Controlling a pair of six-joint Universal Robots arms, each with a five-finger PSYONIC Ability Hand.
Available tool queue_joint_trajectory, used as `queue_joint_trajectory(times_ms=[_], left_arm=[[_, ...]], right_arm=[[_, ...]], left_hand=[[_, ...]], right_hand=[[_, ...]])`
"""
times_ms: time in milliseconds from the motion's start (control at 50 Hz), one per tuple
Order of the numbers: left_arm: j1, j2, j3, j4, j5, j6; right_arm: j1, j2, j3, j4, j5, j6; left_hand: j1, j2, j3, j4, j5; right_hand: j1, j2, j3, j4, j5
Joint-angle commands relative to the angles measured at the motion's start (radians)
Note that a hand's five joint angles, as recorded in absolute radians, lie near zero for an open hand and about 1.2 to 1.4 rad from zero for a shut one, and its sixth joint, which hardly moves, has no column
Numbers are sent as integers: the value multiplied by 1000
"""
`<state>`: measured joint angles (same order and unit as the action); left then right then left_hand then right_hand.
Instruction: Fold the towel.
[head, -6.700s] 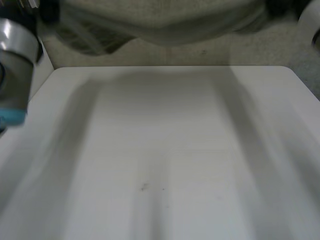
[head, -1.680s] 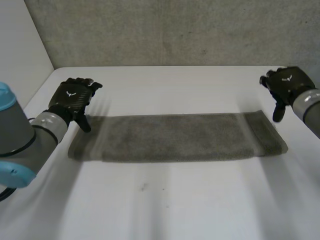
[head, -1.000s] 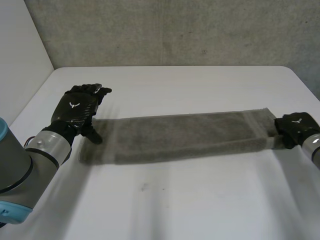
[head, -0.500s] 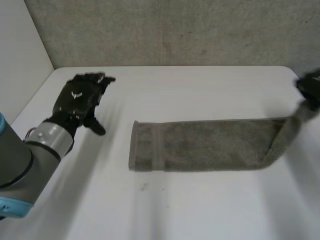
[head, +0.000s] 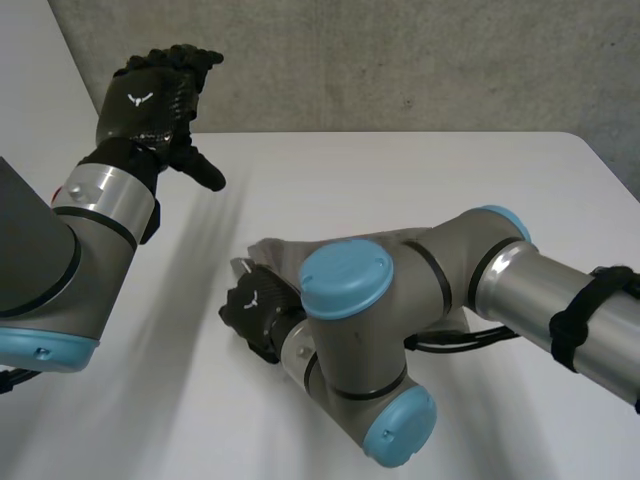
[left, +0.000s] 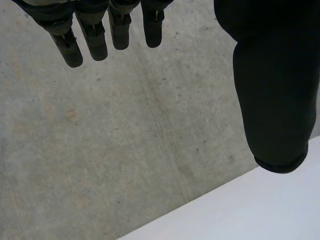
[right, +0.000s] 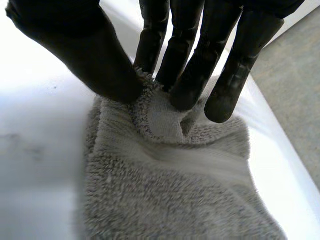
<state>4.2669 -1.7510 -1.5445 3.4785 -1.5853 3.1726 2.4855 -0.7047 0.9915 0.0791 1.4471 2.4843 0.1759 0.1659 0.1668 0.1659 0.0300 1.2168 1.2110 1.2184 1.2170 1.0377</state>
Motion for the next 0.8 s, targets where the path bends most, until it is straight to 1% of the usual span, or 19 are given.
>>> queue_joint_trajectory(times_ms=[20, 100, 140, 220, 260, 320, 400, 420, 440, 480, 540, 580, 600, 620, 640, 660, 680, 760, 800], left_arm=[[-1, -18, 1, 1, 2, -2], [-1, -18, -3, 1, 2, -3], [-2, -16, -8, 1, 2, -3], [-2, -16, -9, 1, -1, -3], [-2, -16, -11, 1, -1, -3], [-4, -18, -12, 1, -1, -3], [-12, -18, -12, 1, -1, -5], [-12, -18, -12, 1, -1, -5], [-16, -18, -12, 1, -1, -5], [-21, -18, -12, 1, -1, -3], [-30, -18, -12, 1, -2, -3], [-33, -19, -12, -1, -2, -3], [-38, -19, -12, -3, -2, -3], [-42, -21, -12, -4, -2, -3], [-42, -21, -12, -4, -2, -3], [-45, -22, -12, -6, -2, -5], [-45, -22, -12, -6, -2, -5], [-50, -22, -11, -6, -2, -5], [-52, -21, -9, -6, -2, -5]], right_arm=[[-31, -79, 47, -1, 44, 50], [-73, -162, 113, -5, 56, 91], [-134, -248, 192, -7, 52, 148], [-203, -325, 280, -7, 49, 208], [-269, -380, 378, -10, 47, 234], [-301, -400, 427, -16, 44, 234], [-405, -424, 564, -90, 9, 234], [-442, -424, 600, -122, -3, 232], [-442, -424, 601, -122, -4, 232], [-493, -423, 657, -172, -20, 231], [-505, -417, 676, -196, -24, 229], [-514, -401, 703, -234, -19, 219], [-514, -401, 704, -234, -19, 219], [-523, -395, 717, -255, -13, 205], [-536, -395, 728, -274, -8, 190], [-536, -395, 728, -274, -8, 189], [-551, -404, 739, -291, -5, 167], [-568, -432, 745, -311, 6, 88], [-560, -467, 725, -311, 0, -22]], left_hand=[[-1, 9, 8, 9, -30], [-1, 9, 8, 9, -30], [-1, 9, 8, 9, -30], [-1, 9, 8, 9, -30], [-1, 9, 8, 9, -30], [-1, 9, 8, 9, -30], [-1, 9, 8, 9, -30], [-1, 9, 8, 9, -30], [-1, 9, 8, 9, -30], [-1, 9, 8, 9, -30], [-1, 9, 8, 9, -30], [-1, 9, 8, 9, -30], [-1, 9, 8, 9, -30], [-1, 9, 8, 9, -30], [-1, 9, 8, 9, -30], [-1, 9, 8, 9, -30], [-1, 9, 8, 9, -30], [-1, 9, 8, 9, -30], [-1, 9, 8, 9, -30]], right_hand=[[-1042, -1036, -1044, -1042, -1038], [-1042, -1036, -1044, -1042, -1038], [-1042, -1036, -1044, -1042, -1038], [-1042, -1036, -1044, -1042, -1038], [-1042, -1036, -1044, -1042, -1038], [-1042, -1036, -1044, -1042, -1038], [-1042, -1036, -1044, -1042, -1038], [-977, -972, -979, -978, -973], [-976, -970, -978, -976, -972], [-842, -836, -843, -842, -837], [-785, -780, -787, -786, -781], [-607, -601, -609, -607, -603], [-606, -601, -608, -607, -602], [-397, -391, -399, -397, -392], [-84, -78, -86, -84, -79], [-81, -75, -82, -81, -76], [177, 183, 175, 177, 181], [180, 185, 178, 179, 184], [180, 185, 178, 179, 184]])
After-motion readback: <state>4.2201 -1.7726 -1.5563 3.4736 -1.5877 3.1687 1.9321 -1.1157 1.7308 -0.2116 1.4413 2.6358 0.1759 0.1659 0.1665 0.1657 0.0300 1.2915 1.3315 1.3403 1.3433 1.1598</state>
